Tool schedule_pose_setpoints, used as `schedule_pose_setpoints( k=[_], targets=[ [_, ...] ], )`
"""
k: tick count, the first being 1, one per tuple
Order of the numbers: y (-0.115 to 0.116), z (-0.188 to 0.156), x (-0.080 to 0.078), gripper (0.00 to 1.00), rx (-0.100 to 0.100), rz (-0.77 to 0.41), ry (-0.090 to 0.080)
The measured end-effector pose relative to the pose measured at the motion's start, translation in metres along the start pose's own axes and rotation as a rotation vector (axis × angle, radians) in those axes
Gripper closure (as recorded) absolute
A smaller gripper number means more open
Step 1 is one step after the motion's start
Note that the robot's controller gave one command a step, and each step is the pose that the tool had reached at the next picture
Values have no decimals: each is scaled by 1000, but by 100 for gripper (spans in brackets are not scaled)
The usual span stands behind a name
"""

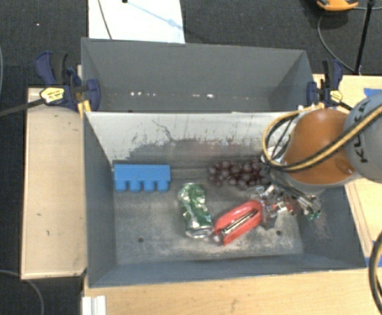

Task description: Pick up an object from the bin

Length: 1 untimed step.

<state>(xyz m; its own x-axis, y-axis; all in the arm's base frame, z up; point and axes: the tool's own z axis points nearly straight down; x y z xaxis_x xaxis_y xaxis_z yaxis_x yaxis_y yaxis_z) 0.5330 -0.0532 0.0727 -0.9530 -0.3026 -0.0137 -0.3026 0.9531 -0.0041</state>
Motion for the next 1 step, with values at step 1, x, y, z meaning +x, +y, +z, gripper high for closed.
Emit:
schedule_pose_setpoints(
  k=[1],
  targets=[
    [2,-161,-14,100,1,70,-3]
  ],
)
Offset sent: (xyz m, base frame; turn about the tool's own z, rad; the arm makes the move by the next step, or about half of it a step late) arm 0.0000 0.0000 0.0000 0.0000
